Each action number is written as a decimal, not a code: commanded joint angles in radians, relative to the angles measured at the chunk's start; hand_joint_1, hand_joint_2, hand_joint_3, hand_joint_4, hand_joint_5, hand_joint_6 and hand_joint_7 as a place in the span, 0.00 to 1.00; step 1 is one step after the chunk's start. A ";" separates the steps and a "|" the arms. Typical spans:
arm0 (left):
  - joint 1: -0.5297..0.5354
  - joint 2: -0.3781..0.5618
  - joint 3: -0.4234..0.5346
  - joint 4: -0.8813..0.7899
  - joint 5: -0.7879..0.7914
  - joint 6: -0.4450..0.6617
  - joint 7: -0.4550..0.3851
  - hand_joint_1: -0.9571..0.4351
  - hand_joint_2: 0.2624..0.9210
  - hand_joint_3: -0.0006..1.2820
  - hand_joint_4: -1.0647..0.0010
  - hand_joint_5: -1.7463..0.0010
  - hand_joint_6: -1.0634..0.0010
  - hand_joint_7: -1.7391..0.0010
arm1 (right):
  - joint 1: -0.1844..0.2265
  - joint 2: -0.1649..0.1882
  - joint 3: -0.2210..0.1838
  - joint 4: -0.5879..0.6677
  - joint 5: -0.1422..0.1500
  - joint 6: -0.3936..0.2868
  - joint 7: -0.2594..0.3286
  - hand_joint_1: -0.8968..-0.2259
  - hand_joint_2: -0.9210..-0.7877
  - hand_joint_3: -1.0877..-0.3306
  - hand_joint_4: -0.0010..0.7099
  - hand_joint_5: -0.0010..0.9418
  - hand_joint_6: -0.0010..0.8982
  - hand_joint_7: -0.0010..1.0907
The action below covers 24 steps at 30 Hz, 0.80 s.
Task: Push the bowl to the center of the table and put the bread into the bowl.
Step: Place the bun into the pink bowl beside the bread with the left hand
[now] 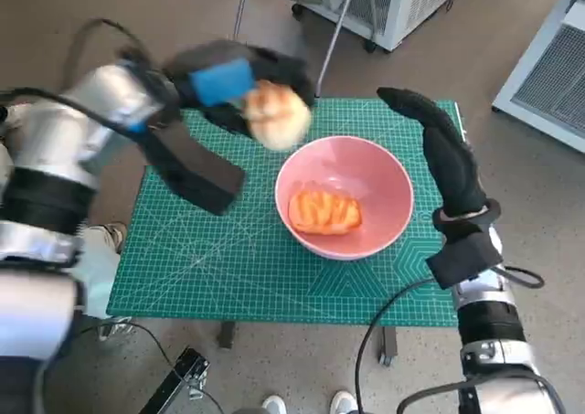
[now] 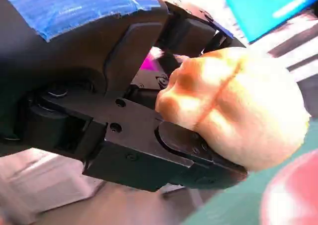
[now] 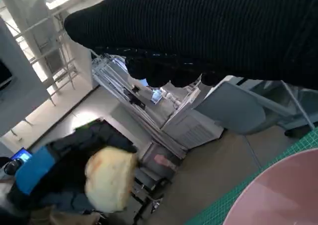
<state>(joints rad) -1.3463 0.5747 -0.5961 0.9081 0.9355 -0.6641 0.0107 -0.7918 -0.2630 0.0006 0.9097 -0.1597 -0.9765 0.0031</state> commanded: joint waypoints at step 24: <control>0.042 -0.333 -0.064 0.216 -0.022 0.421 -0.191 0.58 0.96 0.07 0.92 0.94 0.90 0.86 | 0.021 -0.012 -0.006 -0.001 0.005 0.019 0.004 0.42 0.00 0.50 0.40 0.01 0.00 0.55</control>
<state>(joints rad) -1.3259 0.2685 -0.6721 1.1402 0.9399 -0.3291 -0.1013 -0.7933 -0.2686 -0.0007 0.9096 -0.1602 -0.9665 0.0017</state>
